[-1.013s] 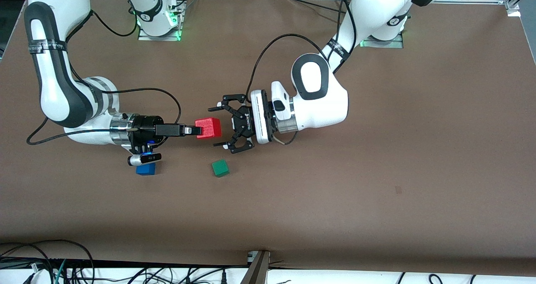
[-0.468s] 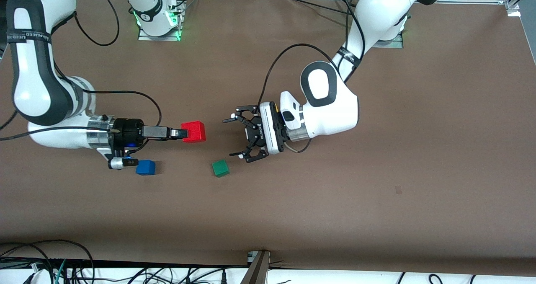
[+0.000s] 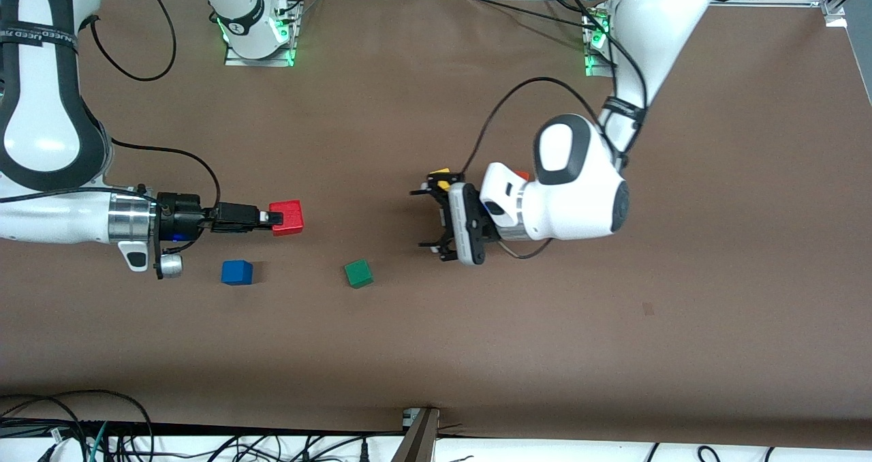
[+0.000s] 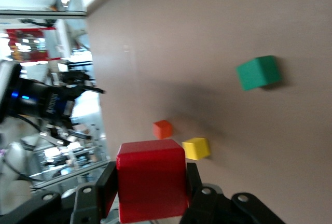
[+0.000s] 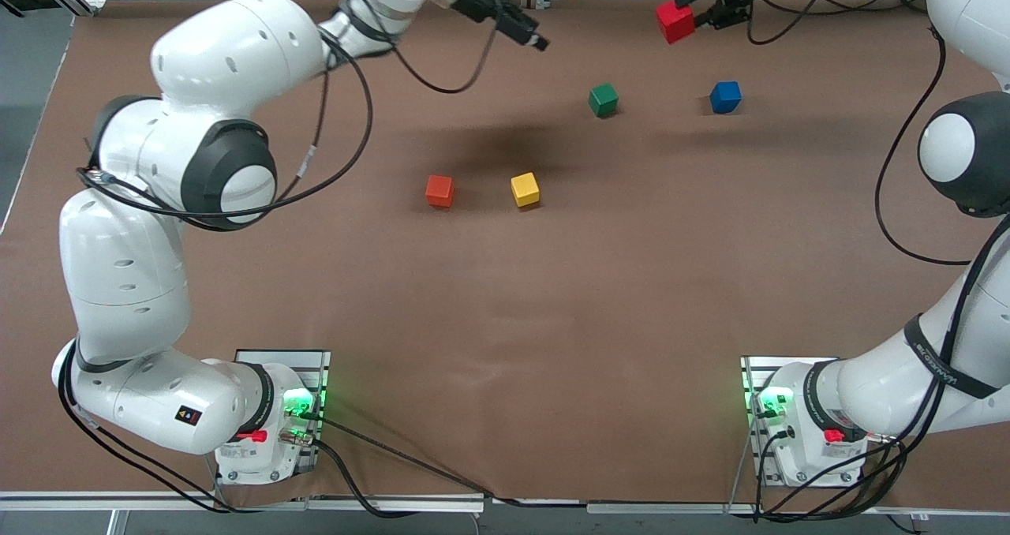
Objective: Pass red block to right arm, stack on blue
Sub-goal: 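Open the left gripper and withdraw it while the right gripper pulls back, then move the red cube with the right gripper over the blue cube, then lower the red cube onto the blue cube with the right gripper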
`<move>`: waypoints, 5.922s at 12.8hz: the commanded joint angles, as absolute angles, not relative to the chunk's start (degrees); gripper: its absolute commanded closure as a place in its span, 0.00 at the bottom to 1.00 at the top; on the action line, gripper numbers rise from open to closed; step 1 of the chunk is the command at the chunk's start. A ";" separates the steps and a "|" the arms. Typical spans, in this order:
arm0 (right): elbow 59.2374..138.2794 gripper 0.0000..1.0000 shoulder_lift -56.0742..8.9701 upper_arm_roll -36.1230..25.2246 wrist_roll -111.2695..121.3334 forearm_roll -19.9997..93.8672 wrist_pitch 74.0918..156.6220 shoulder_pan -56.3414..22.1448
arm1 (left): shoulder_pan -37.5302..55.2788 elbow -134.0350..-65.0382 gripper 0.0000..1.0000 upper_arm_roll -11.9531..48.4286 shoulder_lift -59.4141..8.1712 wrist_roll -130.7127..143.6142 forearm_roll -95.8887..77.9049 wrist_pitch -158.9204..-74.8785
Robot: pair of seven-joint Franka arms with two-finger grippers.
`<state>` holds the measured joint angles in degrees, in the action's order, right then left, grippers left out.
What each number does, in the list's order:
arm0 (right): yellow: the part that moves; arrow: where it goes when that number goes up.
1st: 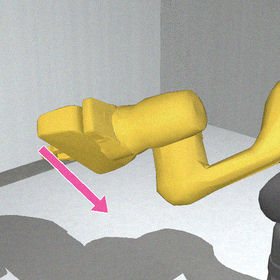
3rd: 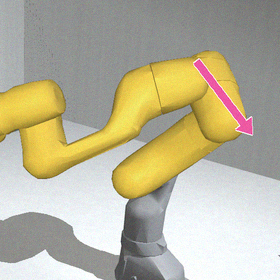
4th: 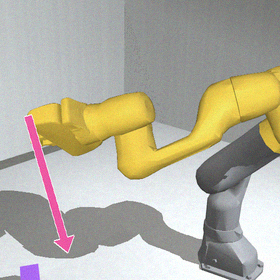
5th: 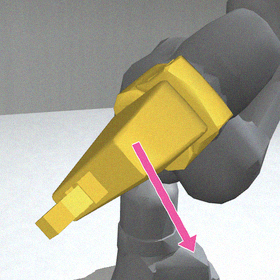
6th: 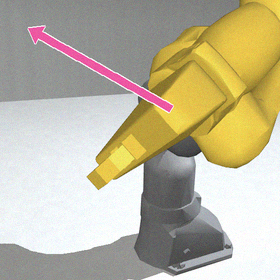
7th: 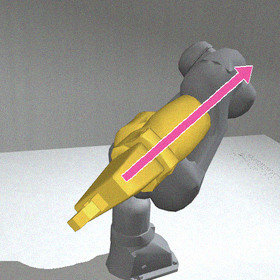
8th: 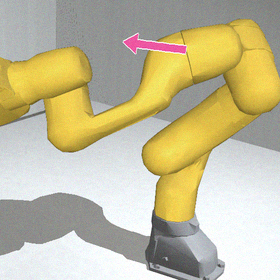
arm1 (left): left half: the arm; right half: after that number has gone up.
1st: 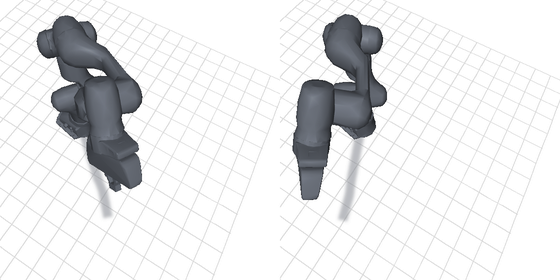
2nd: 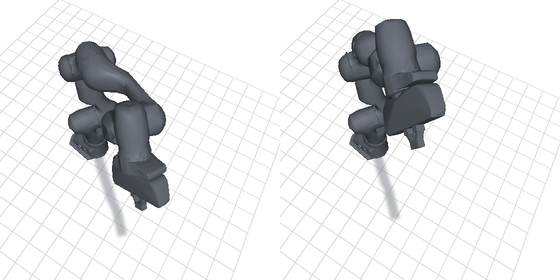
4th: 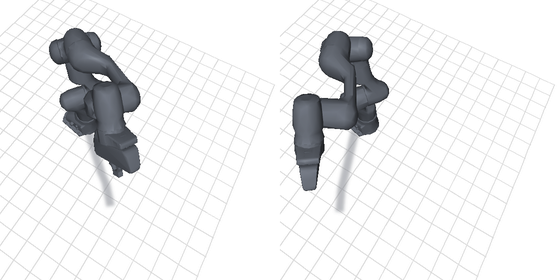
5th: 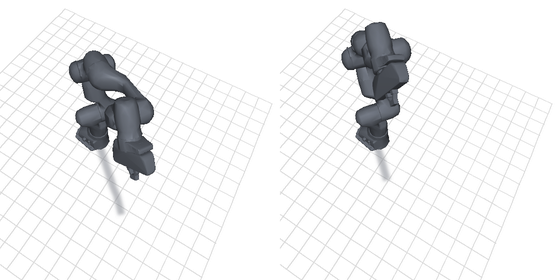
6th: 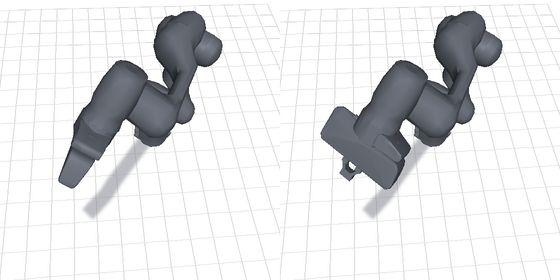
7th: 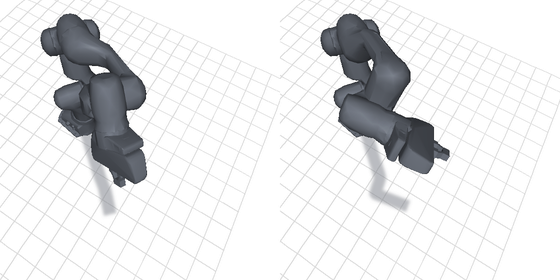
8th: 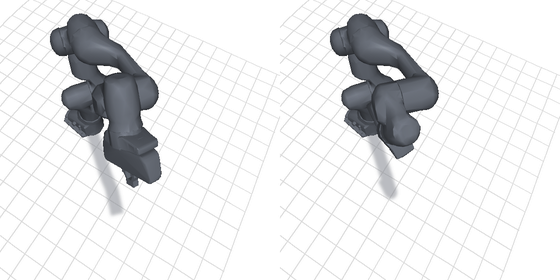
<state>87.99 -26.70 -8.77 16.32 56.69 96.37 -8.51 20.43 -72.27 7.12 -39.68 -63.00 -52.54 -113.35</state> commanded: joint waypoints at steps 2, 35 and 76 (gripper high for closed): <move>88.06 1.00 -23.57 -10.02 16.17 38.64 97.38 -8.88 | 17.93 -75.15 0.00 -3.22 -35.69 -61.35 -47.99 -95.59; 102.40 1.00 -28.82 -11.87 0.28 0.97 139.40 -16.52 | 4.31 -88.51 0.00 -6.15 -5.89 -5.45 -0.70 -83.06; 98.70 1.00 -32.43 -12.30 -11.43 -7.12 134.47 -18.46 | 5.36 -81.21 0.00 -6.15 -10.81 -5.36 -0.70 -82.71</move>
